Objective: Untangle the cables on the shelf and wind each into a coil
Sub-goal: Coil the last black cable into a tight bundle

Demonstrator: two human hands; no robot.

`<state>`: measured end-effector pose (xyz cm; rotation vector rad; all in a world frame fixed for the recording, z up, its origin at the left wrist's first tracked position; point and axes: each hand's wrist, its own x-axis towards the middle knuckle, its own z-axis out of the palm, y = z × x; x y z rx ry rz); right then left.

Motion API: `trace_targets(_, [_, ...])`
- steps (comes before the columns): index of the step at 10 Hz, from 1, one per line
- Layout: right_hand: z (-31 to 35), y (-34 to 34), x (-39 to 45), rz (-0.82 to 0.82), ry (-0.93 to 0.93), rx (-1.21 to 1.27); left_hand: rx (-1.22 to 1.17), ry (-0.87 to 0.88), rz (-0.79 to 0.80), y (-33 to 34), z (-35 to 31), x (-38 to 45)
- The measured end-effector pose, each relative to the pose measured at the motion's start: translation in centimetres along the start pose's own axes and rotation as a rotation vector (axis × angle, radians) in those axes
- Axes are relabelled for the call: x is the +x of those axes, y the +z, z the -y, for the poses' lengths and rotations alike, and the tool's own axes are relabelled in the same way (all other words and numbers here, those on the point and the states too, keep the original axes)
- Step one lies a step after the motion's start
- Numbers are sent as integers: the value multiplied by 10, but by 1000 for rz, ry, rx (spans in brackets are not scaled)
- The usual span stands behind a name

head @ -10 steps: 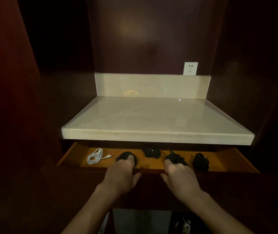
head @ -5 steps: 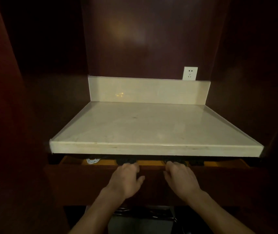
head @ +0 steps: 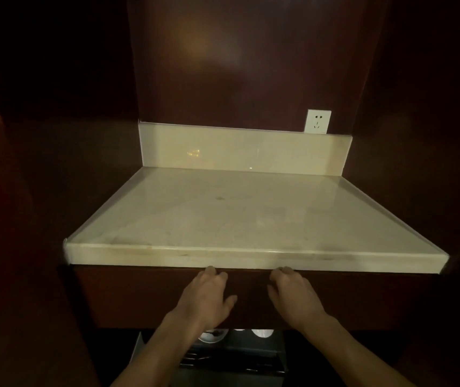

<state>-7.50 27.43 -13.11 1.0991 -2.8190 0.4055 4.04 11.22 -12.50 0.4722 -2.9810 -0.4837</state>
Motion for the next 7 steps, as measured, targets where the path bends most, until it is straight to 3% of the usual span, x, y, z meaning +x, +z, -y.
trace_targets(4, [-9,2,11,12,-49,58,32,-5,-41,-7,-5,11])
trace_targets(7, [-16,-51,36,103,6,100,94,-32,-131,-43,-27,25])
